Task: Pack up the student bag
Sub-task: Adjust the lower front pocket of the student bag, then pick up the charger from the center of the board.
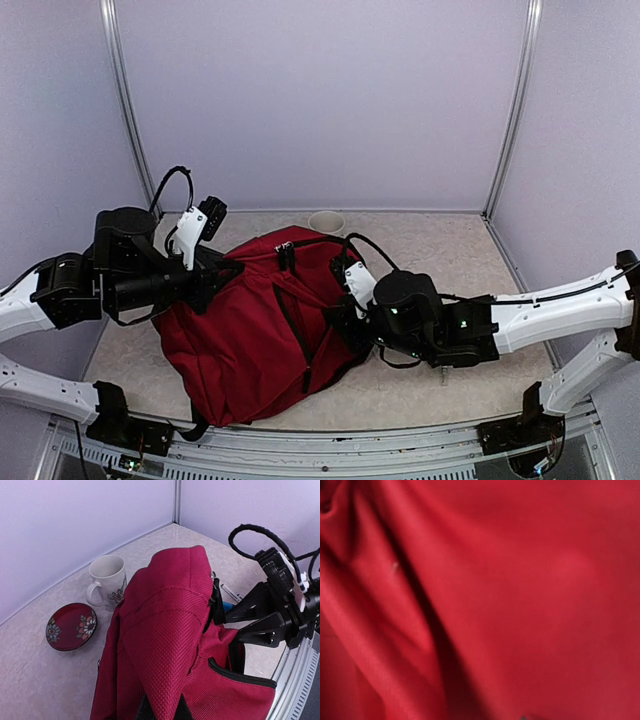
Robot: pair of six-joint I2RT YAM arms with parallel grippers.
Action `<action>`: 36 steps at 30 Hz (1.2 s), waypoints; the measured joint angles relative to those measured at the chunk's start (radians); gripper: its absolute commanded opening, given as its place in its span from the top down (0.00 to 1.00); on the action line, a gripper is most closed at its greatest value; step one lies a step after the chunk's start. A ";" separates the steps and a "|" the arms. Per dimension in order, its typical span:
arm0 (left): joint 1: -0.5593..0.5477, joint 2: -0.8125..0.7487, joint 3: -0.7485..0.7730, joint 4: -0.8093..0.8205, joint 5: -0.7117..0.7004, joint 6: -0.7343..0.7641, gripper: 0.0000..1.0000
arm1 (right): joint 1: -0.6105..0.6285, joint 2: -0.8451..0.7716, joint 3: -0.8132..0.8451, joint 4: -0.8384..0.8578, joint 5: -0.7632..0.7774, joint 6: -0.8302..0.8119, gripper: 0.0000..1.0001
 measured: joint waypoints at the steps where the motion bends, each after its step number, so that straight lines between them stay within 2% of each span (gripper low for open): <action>1: -0.007 0.000 0.000 0.002 0.007 0.003 1.00 | -0.010 -0.018 -0.028 0.025 -0.028 0.008 0.64; 7: -0.047 0.004 0.000 0.010 0.014 0.023 1.00 | -0.047 -0.066 -0.093 0.088 -0.169 -0.010 0.46; 12: -0.071 0.021 0.000 0.023 0.000 0.026 1.00 | -0.054 -0.103 -0.094 0.085 -0.394 -0.085 0.34; 16: -0.078 0.030 0.000 0.031 -0.001 0.026 1.00 | -0.060 -0.211 -0.093 0.051 -0.544 -0.113 0.33; 18: -0.079 0.030 0.000 0.031 -0.003 0.026 1.00 | -0.079 -0.283 -0.090 0.024 -0.567 -0.103 0.33; 21: -0.079 0.030 0.000 0.031 -0.006 0.026 1.00 | -0.170 -0.406 -0.090 -0.047 -0.537 -0.038 0.28; 23: -0.079 0.030 0.000 0.031 -0.007 0.026 1.00 | -0.282 -0.471 -0.089 -0.119 -0.480 0.030 0.16; 25: -0.079 0.030 0.000 0.031 -0.008 0.026 1.00 | -0.403 -0.487 -0.088 -0.187 -0.445 0.102 0.10; 27: -0.079 0.031 0.000 0.031 -0.009 0.026 1.00 | -0.554 -0.455 -0.088 -0.256 -0.443 0.151 0.01; 29: -0.080 0.031 0.000 0.031 -0.011 0.026 1.00 | -0.640 -0.389 -0.087 -0.290 -0.448 0.170 0.00; 33: -0.089 0.031 0.000 0.031 -0.019 0.026 1.00 | -0.676 -0.175 -0.053 -0.369 -0.519 0.099 0.00; 36: -0.090 0.031 0.000 0.031 -0.023 0.026 1.00 | -0.676 -0.002 0.047 -0.449 -0.561 0.009 0.00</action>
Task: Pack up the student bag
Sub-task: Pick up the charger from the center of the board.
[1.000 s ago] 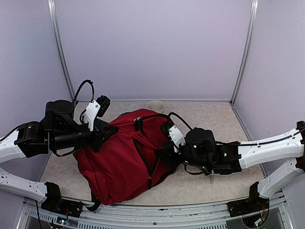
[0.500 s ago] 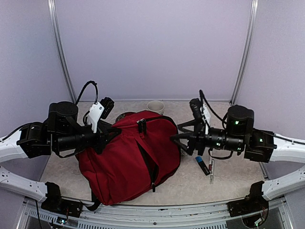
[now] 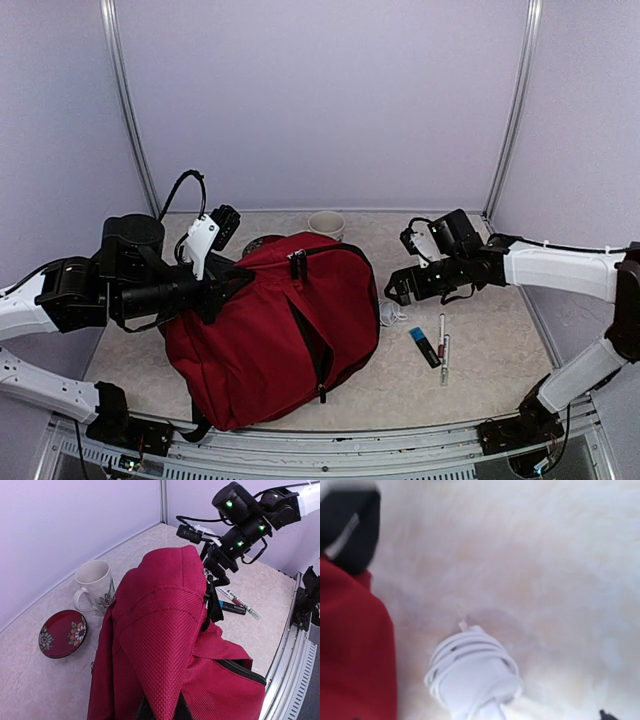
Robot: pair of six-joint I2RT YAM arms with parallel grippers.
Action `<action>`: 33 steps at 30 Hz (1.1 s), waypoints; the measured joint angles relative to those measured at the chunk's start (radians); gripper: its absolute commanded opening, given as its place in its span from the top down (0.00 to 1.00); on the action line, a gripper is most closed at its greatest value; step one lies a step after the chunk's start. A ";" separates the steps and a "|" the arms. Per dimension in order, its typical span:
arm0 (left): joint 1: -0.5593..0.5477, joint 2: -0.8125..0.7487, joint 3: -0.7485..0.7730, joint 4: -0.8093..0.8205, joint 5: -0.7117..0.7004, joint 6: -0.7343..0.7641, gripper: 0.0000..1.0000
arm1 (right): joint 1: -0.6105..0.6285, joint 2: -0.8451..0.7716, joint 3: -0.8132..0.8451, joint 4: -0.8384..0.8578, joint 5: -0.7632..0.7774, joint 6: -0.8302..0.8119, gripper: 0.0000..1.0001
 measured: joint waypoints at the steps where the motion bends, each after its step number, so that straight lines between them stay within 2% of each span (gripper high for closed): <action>1: 0.000 0.000 0.000 0.000 -0.001 0.000 1.00 | 0.000 0.047 0.036 -0.021 -0.010 -0.030 0.01; 7: -0.001 0.000 0.000 0.000 -0.003 0.011 1.00 | 0.000 0.245 0.180 -0.106 -0.030 -0.163 0.04; 11: -0.001 0.000 0.000 0.000 -0.003 0.018 1.00 | 0.000 0.308 0.191 -0.137 -0.041 -0.220 0.10; 20: -0.001 0.003 0.000 0.000 -0.006 0.026 1.00 | 0.027 0.434 0.263 -0.159 -0.045 -0.301 0.14; 23: -0.001 0.003 0.000 0.000 -0.009 0.028 1.00 | 0.050 0.481 0.295 -0.168 -0.001 -0.323 0.29; 24: -0.001 0.003 0.000 0.000 -0.010 0.028 1.00 | 0.055 0.493 0.301 -0.170 0.011 -0.335 0.37; 27: -0.001 0.003 0.000 0.000 -0.012 0.028 1.00 | 0.062 0.500 0.318 -0.182 0.034 -0.349 0.54; 30: -0.001 0.004 0.000 0.000 -0.014 0.029 1.00 | 0.066 0.499 0.320 -0.189 0.047 -0.343 0.63; 33: -0.001 0.005 0.000 0.000 -0.014 0.029 1.00 | 0.066 0.488 0.320 -0.202 0.065 -0.333 0.67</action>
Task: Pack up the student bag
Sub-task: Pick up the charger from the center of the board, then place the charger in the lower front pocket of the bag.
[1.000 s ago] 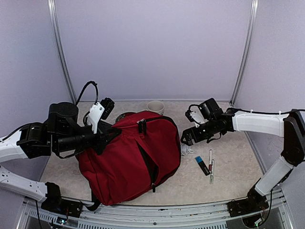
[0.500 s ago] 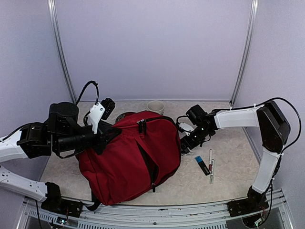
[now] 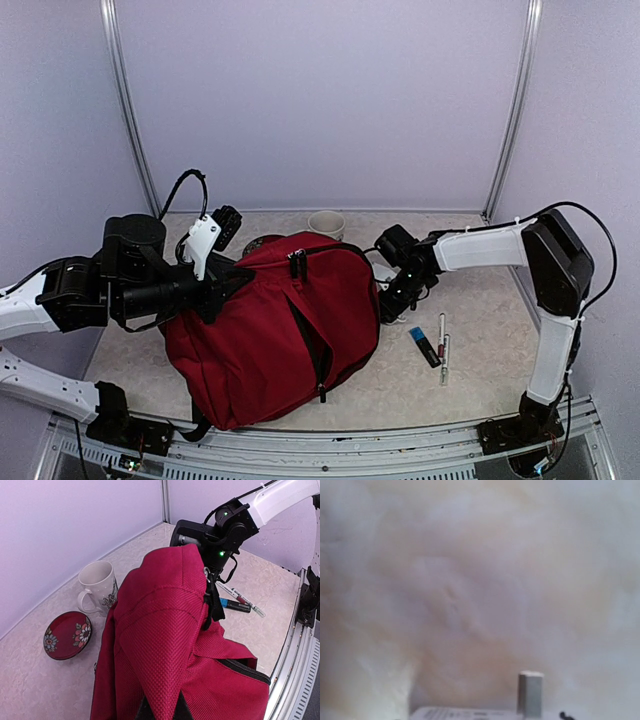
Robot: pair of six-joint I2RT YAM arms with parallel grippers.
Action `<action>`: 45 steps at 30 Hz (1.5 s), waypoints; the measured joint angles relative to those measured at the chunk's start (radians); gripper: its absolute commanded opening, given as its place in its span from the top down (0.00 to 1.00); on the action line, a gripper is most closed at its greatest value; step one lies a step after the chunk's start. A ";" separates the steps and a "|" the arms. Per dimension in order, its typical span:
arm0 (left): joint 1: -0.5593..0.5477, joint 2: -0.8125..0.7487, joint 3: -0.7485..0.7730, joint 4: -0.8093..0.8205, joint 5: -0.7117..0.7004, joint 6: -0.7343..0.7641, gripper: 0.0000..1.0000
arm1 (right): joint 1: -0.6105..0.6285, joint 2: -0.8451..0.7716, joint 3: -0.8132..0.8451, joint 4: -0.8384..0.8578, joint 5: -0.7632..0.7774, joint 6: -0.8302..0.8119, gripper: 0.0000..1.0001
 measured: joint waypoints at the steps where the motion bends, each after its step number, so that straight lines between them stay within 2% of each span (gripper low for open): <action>1: 0.000 0.000 0.000 0.000 0.000 0.000 1.00 | 0.000 -0.011 -0.003 -0.007 0.008 0.005 0.67; 4: 0.001 0.000 0.000 0.000 -0.001 0.000 1.00 | 0.000 -0.080 -0.019 -0.023 0.032 0.028 0.69; 9: 0.003 0.001 0.000 0.000 -0.003 0.000 1.00 | 0.010 -0.296 -0.038 -0.056 0.064 0.076 0.72; 12: 0.005 0.002 0.000 0.001 -0.003 0.000 1.00 | 0.080 -0.438 -0.047 -0.055 0.068 0.079 0.72; 16: 0.011 0.004 0.000 0.001 -0.003 -0.001 1.00 | 0.259 -0.600 -0.113 0.036 -0.050 0.050 0.72; 20: 0.016 0.004 0.000 0.001 -0.003 -0.001 1.00 | 0.375 -0.697 -0.252 0.216 -0.261 0.026 0.73; 26: 0.022 0.004 0.000 0.000 0.000 -0.001 1.00 | 0.404 -0.644 -0.371 0.434 -0.397 -0.008 0.75; 30: 0.035 0.004 0.000 0.000 0.017 -0.001 1.00 | 0.431 -0.580 -0.376 0.531 -0.406 -0.064 0.75; 40: 0.062 0.013 0.000 0.003 0.077 0.001 1.00 | 0.480 -0.470 -0.377 0.614 -0.147 -0.322 0.75; 45: 0.070 0.014 0.000 0.003 0.098 0.001 1.00 | 0.496 -0.423 -0.354 0.627 -0.104 -0.405 0.76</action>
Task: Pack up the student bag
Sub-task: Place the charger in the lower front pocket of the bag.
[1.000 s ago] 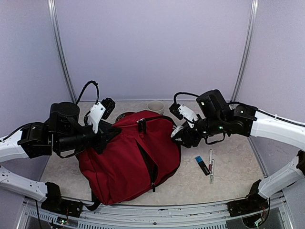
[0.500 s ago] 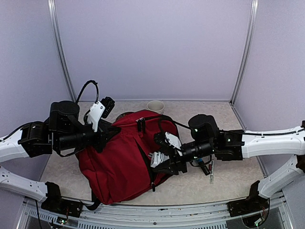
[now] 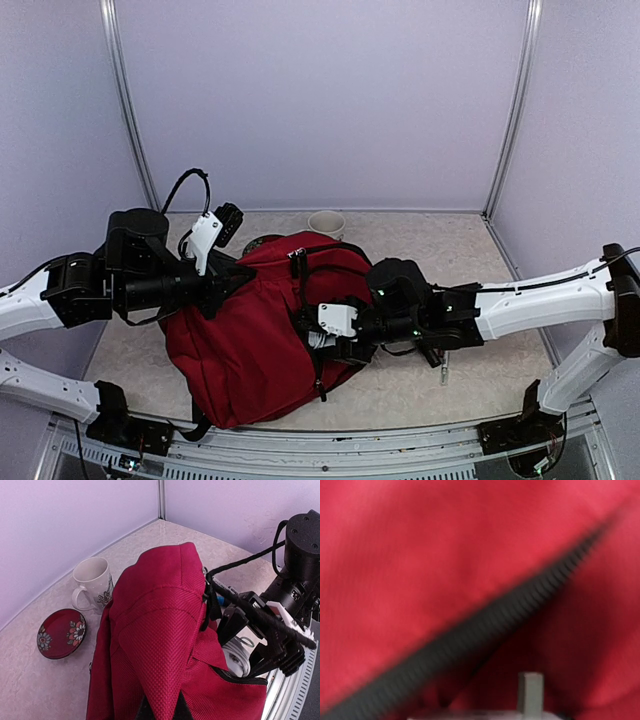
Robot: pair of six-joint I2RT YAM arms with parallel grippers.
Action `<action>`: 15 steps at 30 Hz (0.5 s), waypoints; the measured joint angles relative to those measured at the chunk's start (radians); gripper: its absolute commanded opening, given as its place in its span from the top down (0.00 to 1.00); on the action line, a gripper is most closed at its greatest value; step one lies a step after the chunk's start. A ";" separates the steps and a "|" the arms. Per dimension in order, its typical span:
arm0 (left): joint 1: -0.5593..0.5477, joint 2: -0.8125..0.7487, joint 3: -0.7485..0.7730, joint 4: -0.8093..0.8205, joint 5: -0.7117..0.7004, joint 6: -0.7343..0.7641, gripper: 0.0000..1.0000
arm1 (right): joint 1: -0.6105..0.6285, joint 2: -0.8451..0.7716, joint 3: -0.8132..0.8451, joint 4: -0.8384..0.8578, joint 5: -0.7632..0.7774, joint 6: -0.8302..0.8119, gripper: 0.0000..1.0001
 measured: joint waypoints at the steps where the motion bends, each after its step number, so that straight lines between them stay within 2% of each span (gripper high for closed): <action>1: 0.000 0.000 0.000 0.000 0.003 0.000 1.00 | 0.006 0.011 0.008 0.003 0.000 -0.006 0.76; 9: 0.019 0.005 -0.001 0.001 0.021 -0.001 1.00 | 0.126 0.080 0.071 0.024 -0.007 -0.033 0.75; 12: 0.023 0.004 -0.008 0.010 0.029 -0.001 1.00 | 0.143 0.081 0.085 0.027 -0.012 -0.040 0.73; 15: 0.026 0.001 -0.014 0.017 0.034 -0.001 1.00 | 0.143 0.091 0.098 0.034 -0.026 -0.046 0.75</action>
